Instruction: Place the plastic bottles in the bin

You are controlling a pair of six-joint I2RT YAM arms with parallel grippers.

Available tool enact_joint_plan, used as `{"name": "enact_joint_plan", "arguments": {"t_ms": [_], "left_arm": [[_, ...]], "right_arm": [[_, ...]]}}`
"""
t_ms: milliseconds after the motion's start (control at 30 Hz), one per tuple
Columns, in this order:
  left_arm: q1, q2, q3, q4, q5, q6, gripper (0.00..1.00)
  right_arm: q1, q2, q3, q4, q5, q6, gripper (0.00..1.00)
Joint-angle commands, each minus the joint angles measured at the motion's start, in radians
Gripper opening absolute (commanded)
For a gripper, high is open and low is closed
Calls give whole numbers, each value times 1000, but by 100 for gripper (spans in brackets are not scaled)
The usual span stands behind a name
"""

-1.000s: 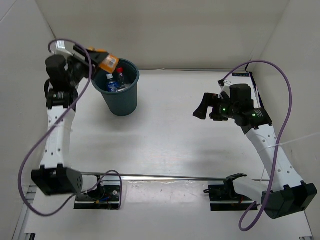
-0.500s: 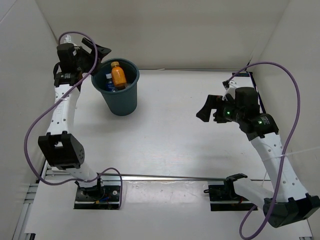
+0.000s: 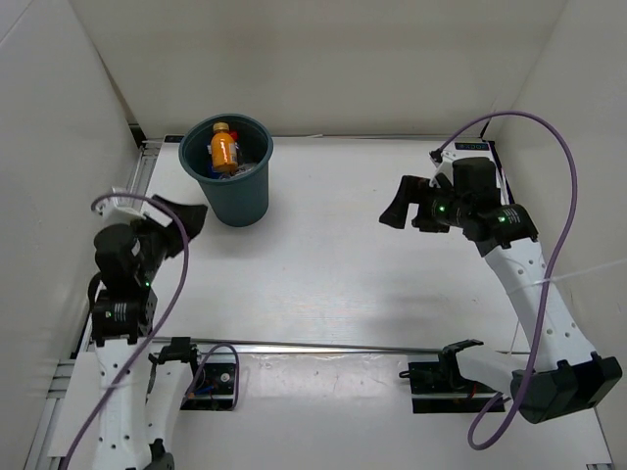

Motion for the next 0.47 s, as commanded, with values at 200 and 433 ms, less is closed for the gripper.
{"name": "enact_joint_plan", "arguments": {"t_ms": [200,433], "left_arm": [[-2,-124,23,-503,-650,61,100],[-2,-242,-133,-260,-1125,73,100]], "right_arm": [[-2,44,38,10,-167,30,100],[-2,35,64,-46,-12,33,100]]}}
